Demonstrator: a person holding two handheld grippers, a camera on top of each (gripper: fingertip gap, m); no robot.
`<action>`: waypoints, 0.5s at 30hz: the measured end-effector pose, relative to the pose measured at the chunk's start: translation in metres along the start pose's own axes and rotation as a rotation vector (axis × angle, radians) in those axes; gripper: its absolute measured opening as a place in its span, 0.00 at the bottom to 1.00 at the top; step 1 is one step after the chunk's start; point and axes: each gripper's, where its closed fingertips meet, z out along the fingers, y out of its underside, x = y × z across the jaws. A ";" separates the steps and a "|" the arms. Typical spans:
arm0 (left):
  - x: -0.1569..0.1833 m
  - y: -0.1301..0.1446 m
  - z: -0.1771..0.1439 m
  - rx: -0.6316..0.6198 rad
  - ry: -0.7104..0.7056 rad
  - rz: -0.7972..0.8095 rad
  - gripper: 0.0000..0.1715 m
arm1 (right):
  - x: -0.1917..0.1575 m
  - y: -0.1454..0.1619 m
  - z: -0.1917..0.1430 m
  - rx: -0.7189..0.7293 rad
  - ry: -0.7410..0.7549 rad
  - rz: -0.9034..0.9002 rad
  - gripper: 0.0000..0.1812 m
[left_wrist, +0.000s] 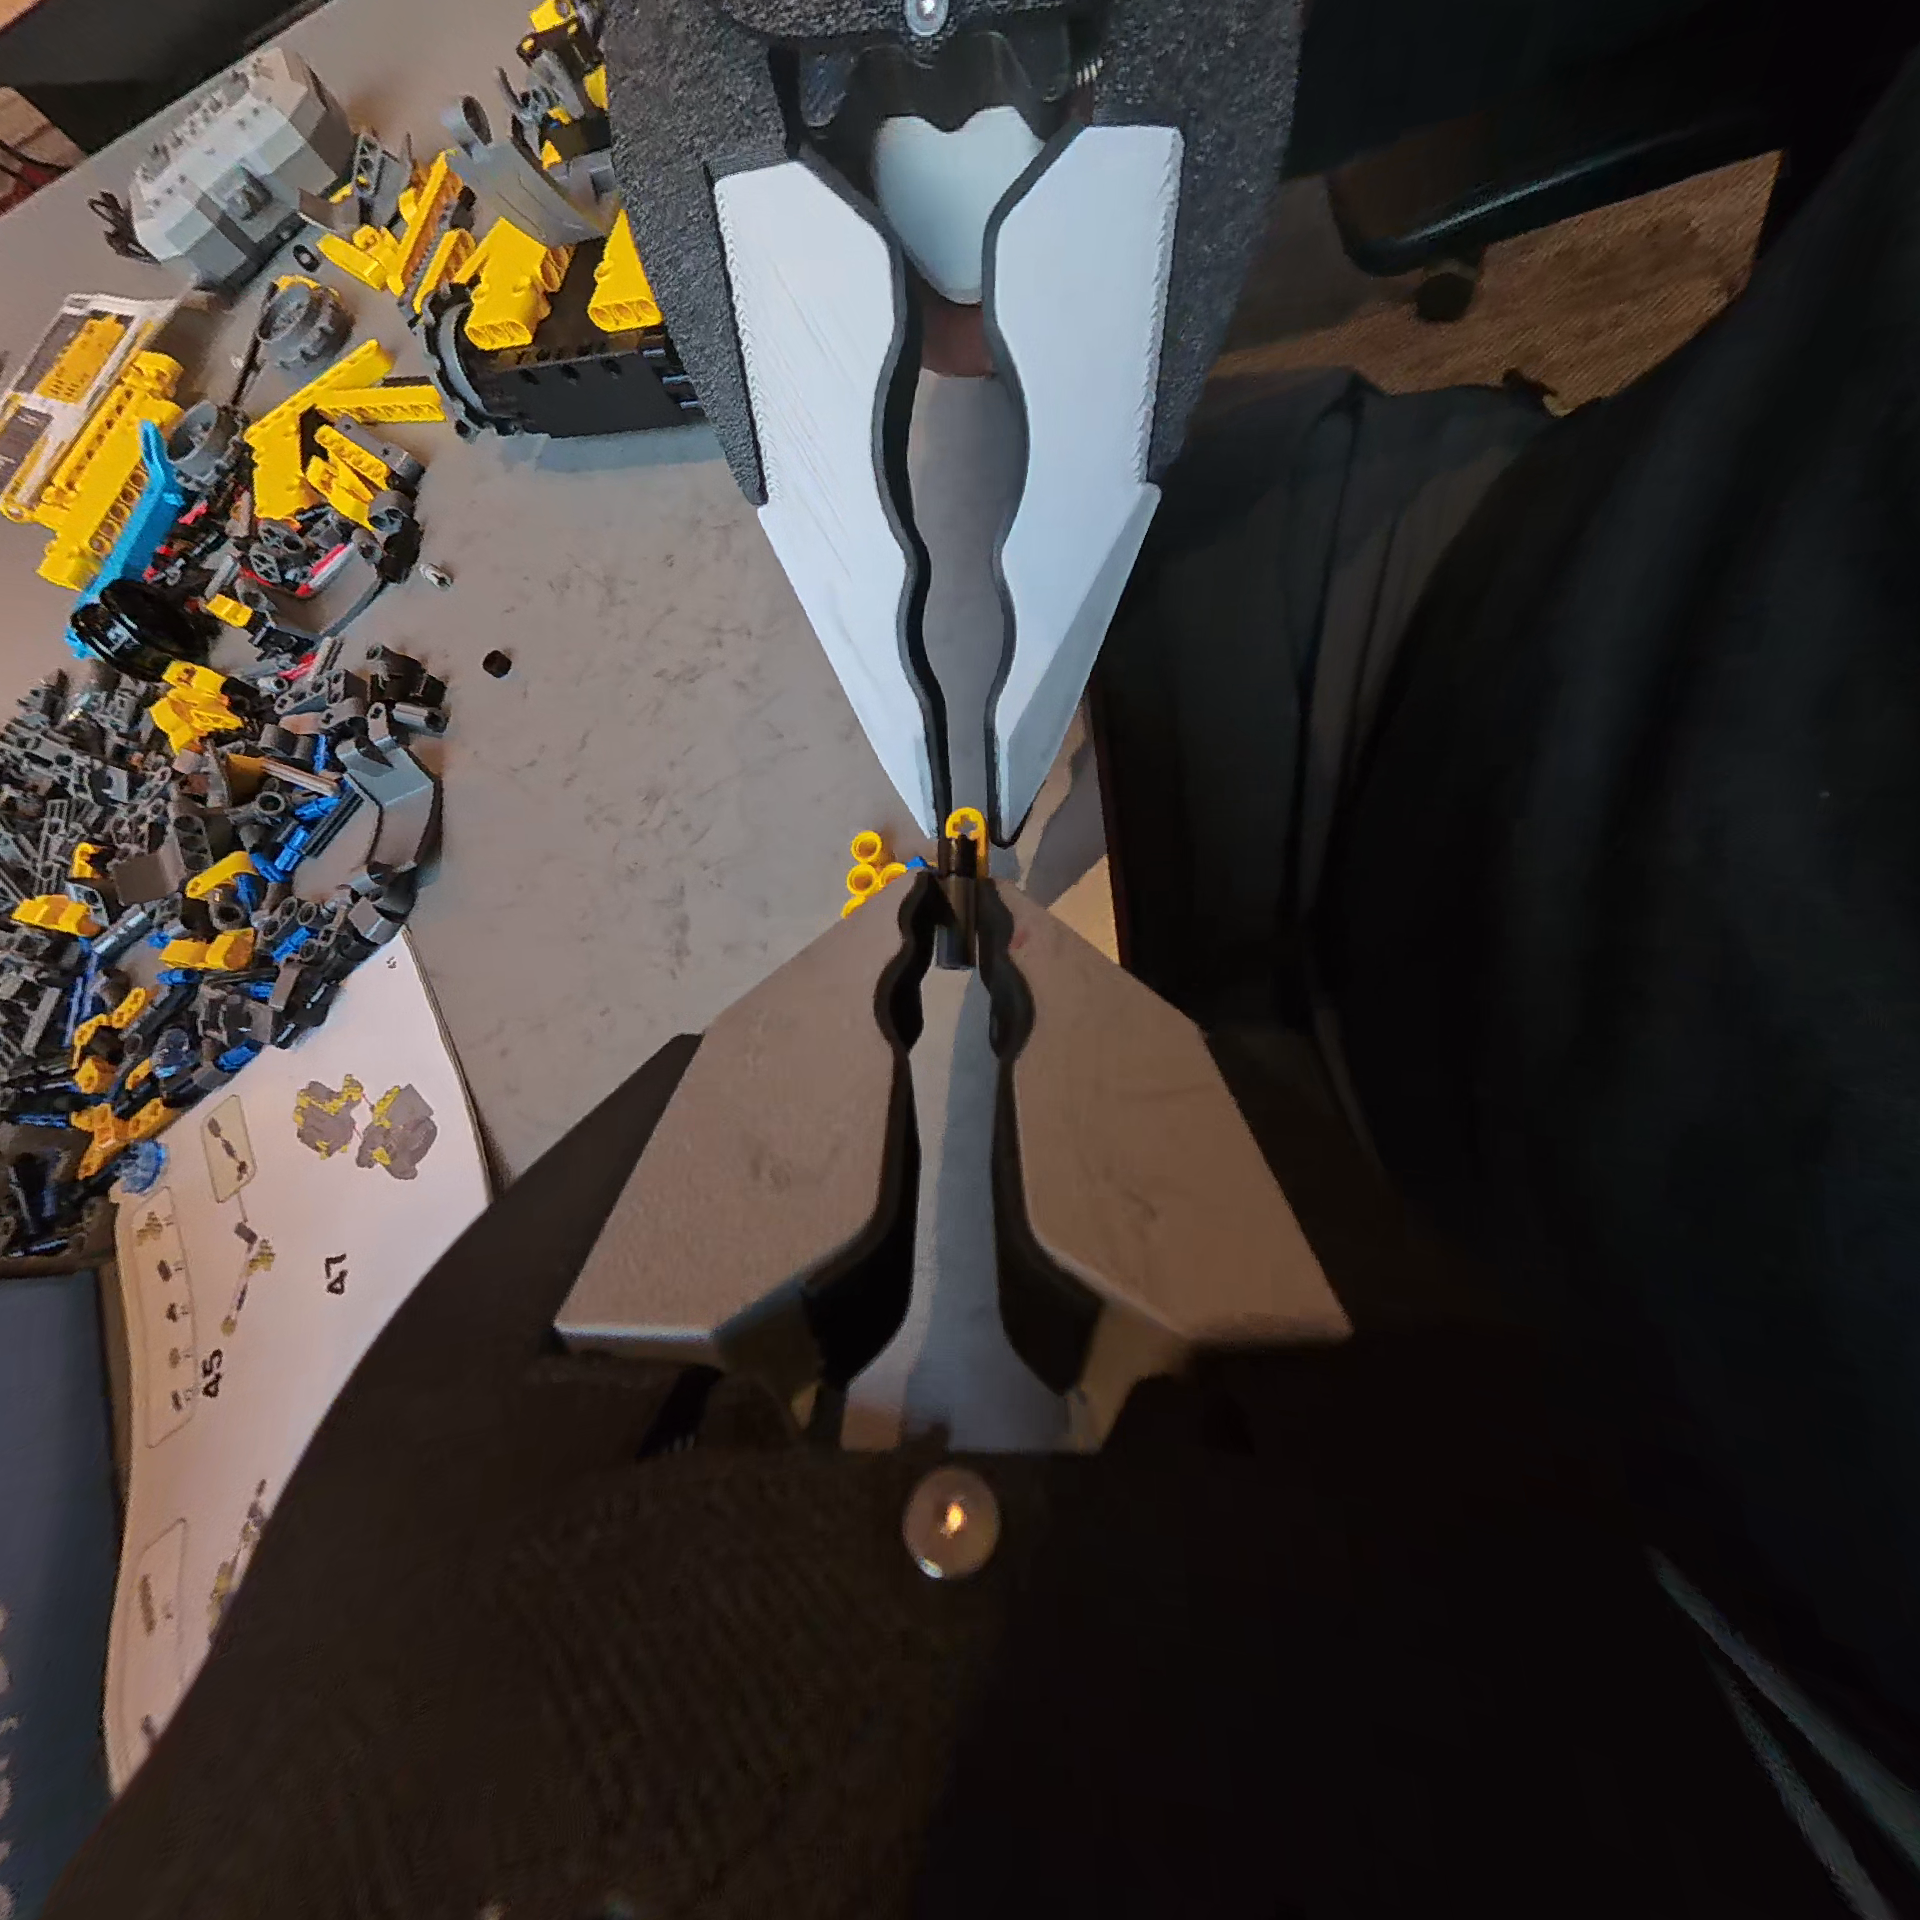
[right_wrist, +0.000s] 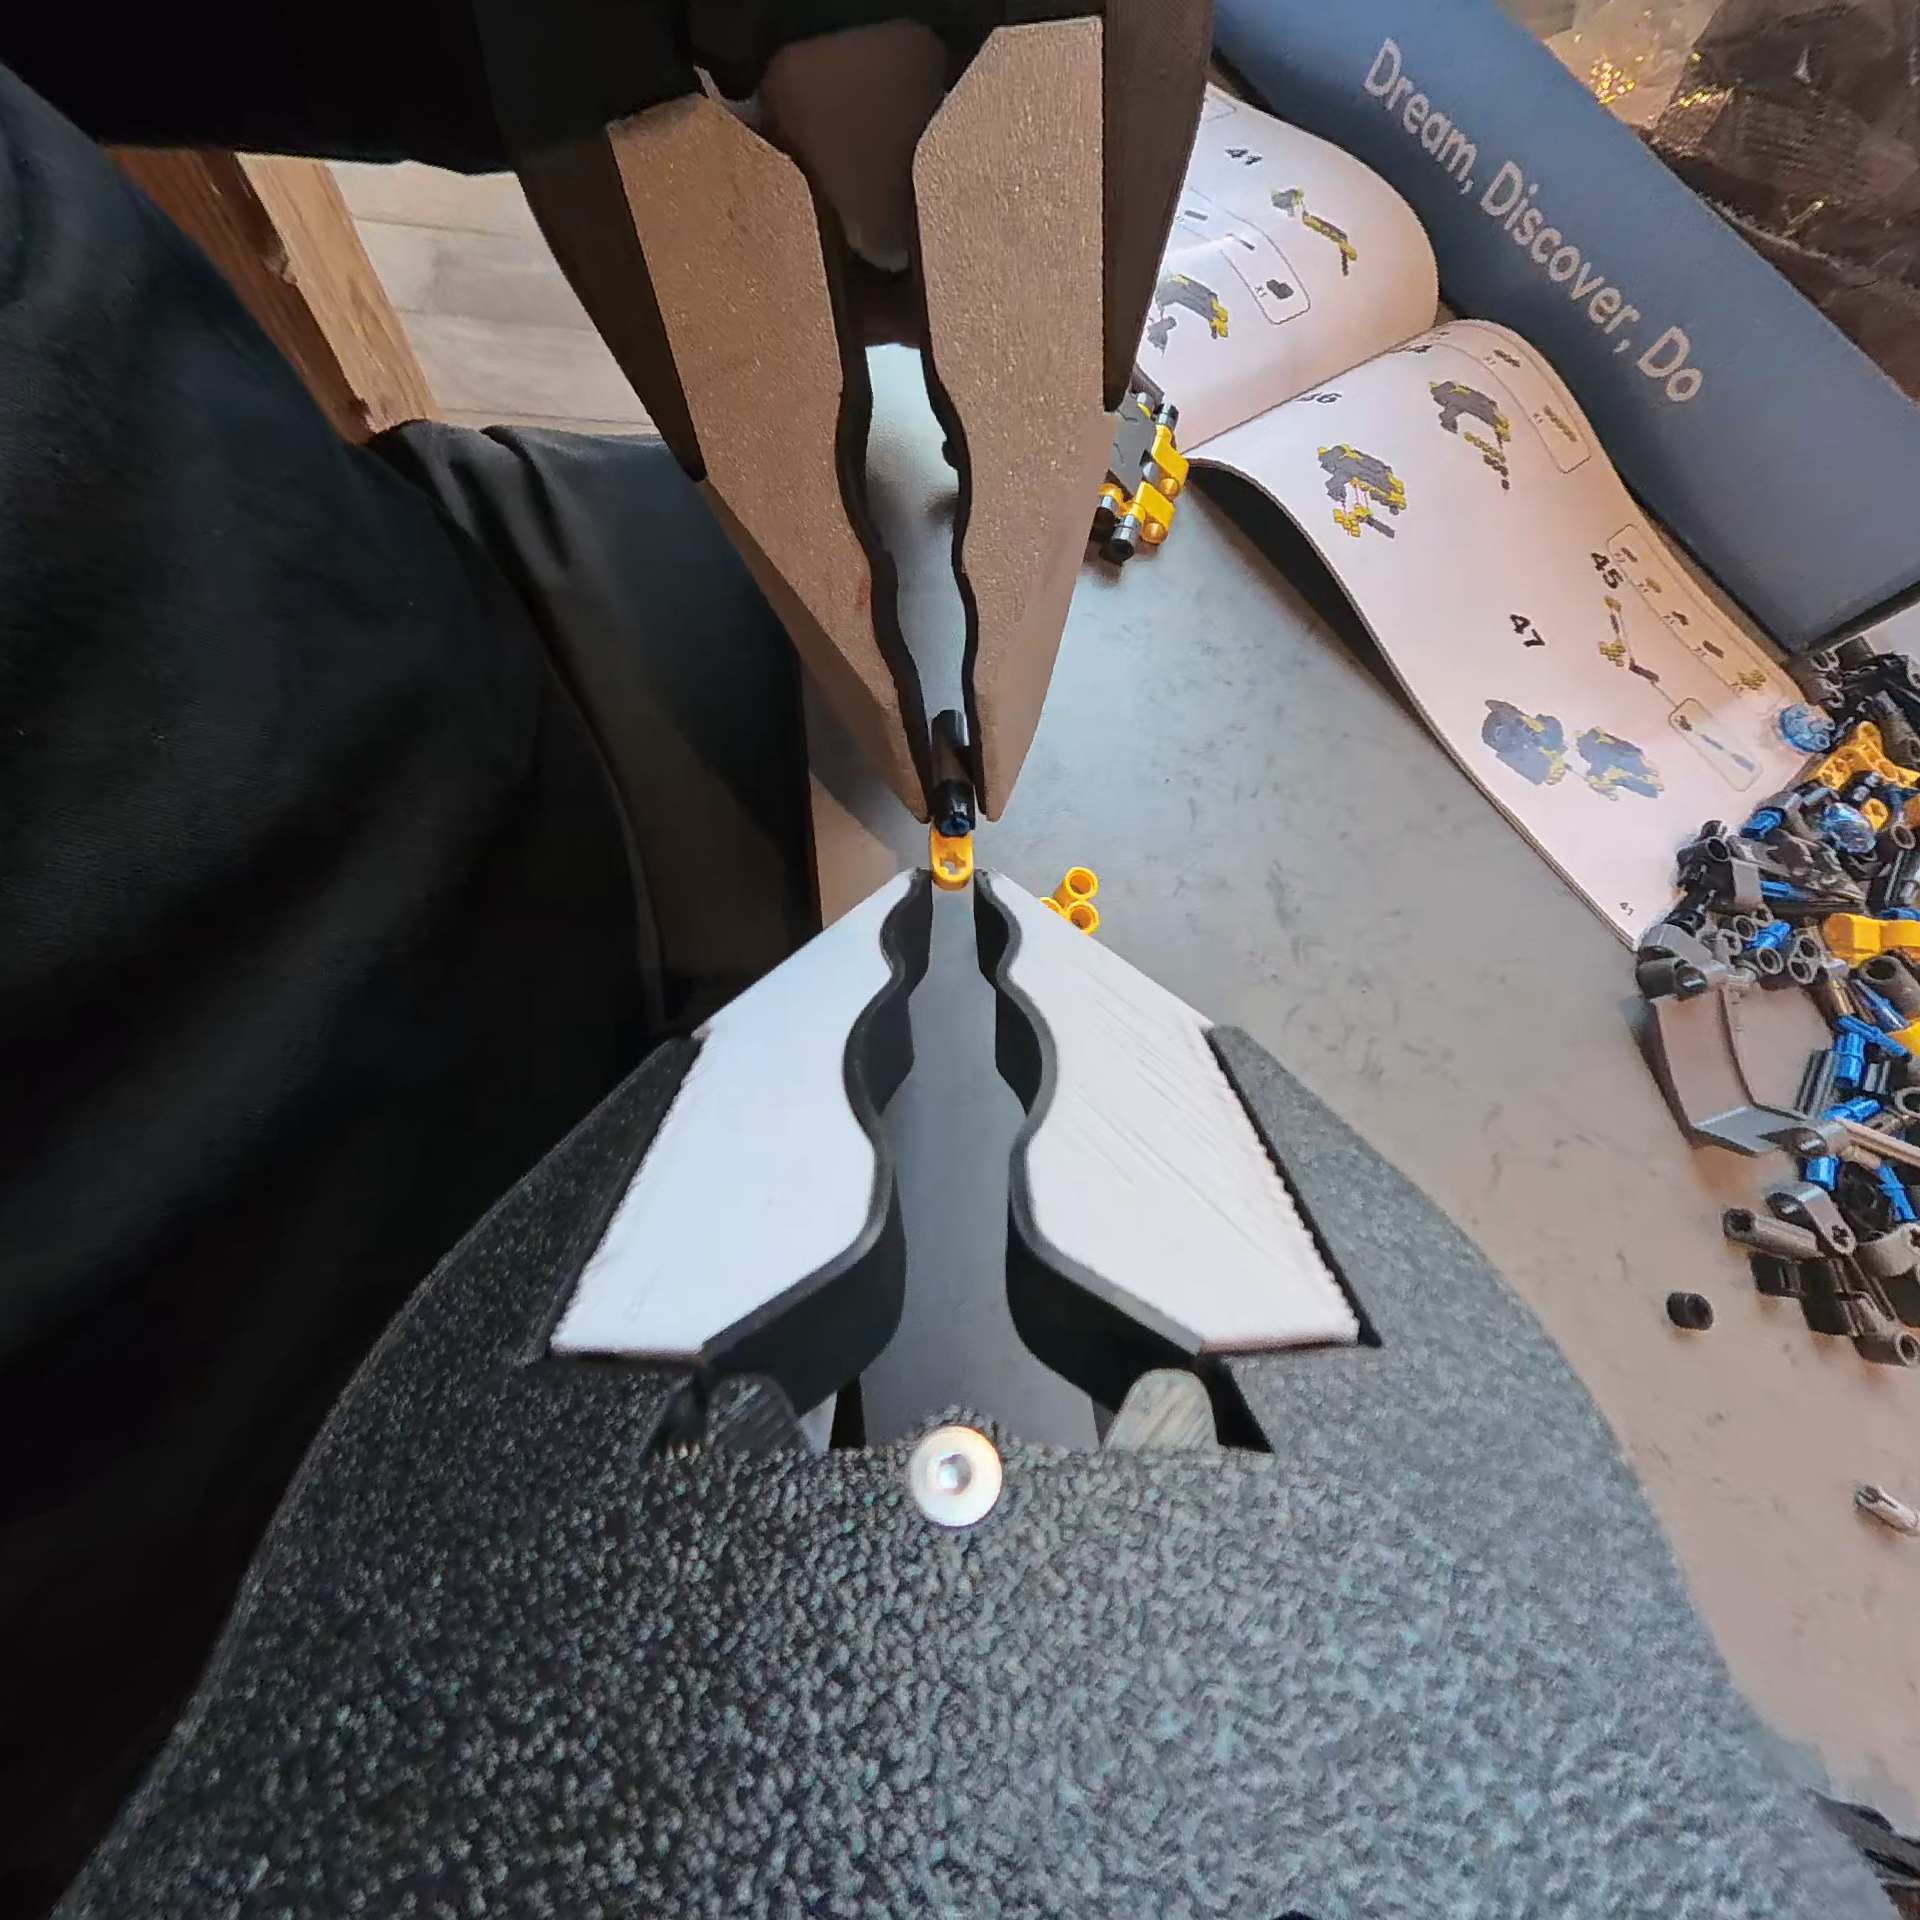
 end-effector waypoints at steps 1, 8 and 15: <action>0.000 0.000 0.000 -0.003 -0.001 0.009 0.03 | 0.000 -0.001 0.000 0.005 -0.003 0.001 0.03; 0.001 0.001 0.001 -0.013 -0.011 0.036 0.03 | -0.001 -0.002 -0.001 0.026 -0.013 0.024 0.04; 0.000 -0.003 0.002 -0.006 -0.005 0.041 0.03 | 0.000 -0.004 -0.003 0.054 -0.020 0.048 0.03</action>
